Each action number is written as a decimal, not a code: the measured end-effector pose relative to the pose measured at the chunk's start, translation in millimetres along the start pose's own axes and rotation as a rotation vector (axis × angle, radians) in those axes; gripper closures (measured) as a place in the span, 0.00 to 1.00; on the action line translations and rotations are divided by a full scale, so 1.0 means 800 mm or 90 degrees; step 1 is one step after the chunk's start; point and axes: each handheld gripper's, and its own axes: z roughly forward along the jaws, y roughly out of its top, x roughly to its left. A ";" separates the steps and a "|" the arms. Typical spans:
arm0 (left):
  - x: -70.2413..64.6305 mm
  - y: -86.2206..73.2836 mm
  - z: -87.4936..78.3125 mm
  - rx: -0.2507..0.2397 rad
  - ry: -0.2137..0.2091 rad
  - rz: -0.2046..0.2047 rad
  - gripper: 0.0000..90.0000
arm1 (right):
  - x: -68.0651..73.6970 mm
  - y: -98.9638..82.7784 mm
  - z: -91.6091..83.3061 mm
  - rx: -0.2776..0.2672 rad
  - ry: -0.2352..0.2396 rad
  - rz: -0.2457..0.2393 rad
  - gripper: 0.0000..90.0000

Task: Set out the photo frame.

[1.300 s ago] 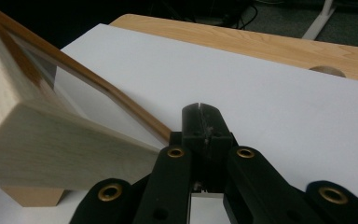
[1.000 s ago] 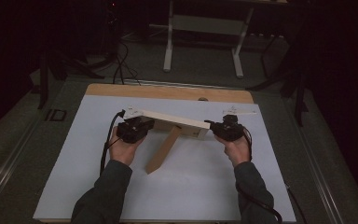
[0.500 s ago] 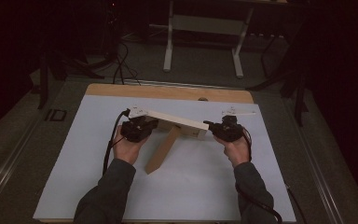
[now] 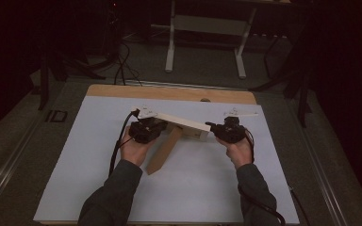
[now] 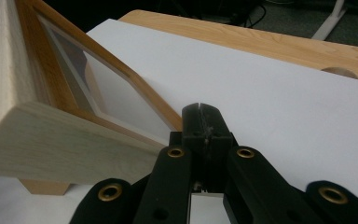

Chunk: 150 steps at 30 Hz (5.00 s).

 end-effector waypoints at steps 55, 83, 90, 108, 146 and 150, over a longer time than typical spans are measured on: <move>-0.030 0.013 0.024 0.032 -0.011 0.026 1.00 | 0.023 -0.001 0.001 0.004 0.042 -0.037 1.00; -0.037 0.012 0.030 0.033 -0.031 0.034 1.00 | 0.037 -0.003 0.000 0.012 0.096 -0.066 1.00; -0.033 0.012 0.032 0.044 -0.043 0.032 1.00 | 0.040 -0.002 -0.002 0.017 0.107 -0.077 1.00; -0.025 0.013 0.031 0.048 -0.047 0.031 1.00 | 0.054 -0.001 0.002 0.020 0.148 -0.101 1.00; 0.001 0.009 0.026 0.046 -0.101 0.025 1.00 | 0.088 0.004 0.017 0.038 0.184 -0.141 1.00; 0.004 0.006 0.025 0.038 -0.111 0.017 1.00 | 0.090 0.004 0.018 0.038 0.188 -0.143 1.00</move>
